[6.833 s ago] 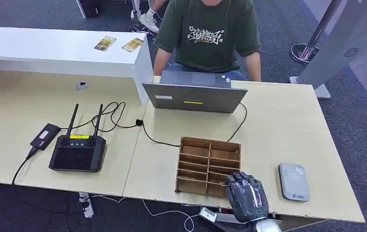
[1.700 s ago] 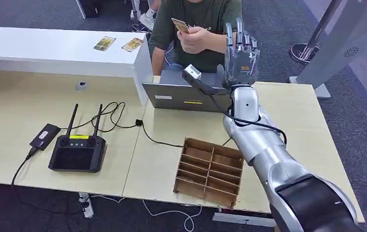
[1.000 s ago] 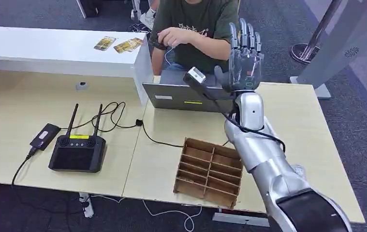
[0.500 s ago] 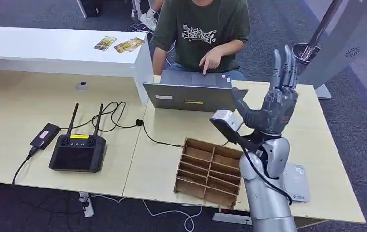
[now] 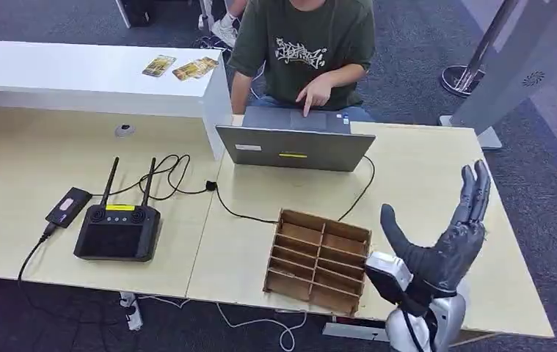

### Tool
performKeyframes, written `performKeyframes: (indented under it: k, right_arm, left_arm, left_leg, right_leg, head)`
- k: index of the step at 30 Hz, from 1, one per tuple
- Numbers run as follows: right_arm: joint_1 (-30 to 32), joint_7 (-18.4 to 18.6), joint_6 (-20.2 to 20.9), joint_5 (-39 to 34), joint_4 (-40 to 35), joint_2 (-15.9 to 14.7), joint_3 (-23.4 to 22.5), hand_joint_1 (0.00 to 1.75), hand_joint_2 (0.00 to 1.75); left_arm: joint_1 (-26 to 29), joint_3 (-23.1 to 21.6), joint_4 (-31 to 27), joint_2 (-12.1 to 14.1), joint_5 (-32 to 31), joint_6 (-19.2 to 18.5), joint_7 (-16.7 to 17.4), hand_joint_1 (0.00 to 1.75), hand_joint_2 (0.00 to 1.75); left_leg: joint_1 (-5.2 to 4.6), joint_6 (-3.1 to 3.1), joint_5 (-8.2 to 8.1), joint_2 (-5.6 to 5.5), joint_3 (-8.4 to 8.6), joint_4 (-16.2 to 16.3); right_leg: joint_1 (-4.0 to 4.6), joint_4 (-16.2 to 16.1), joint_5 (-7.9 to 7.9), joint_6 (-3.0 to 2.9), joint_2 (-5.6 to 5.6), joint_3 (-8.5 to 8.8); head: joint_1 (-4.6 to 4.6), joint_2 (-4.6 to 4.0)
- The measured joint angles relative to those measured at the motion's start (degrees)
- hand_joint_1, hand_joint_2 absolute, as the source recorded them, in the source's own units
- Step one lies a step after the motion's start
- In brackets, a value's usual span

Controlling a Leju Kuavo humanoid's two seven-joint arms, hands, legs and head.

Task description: Pass the card to the sensor for recognition and then transmit it.

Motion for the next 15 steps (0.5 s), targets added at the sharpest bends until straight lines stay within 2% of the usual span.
performKeyframes:
  k: [5,15]
  right_arm:
    - [4.29,-4.12,0.0,-5.54,0.02,0.02,0.0,0.0,1.75]
    - [7.34,-4.9,0.0,-8.4,-2.71,0.33,0.2,0.0,1.75]
  left_arm:
    - [0.1,1.55,0.57,-0.26,0.0,0.15,-0.55,0.0,0.0]
    - [0.19,3.04,0.85,-0.33,0.0,0.94,-1.53,0.0,0.0]
  left_leg:
    - [0.0,0.0,0.0,0.0,-0.01,-0.01]
    - [0.0,0.01,0.0,0.0,0.0,-0.01]
  right_leg:
    - [0.0,0.0,0.0,0.0,0.01,0.0]
    - [0.0,0.0,0.0,0.0,-0.01,0.01]
  head:
    - [0.0,0.0]
    - [0.0,0.0]
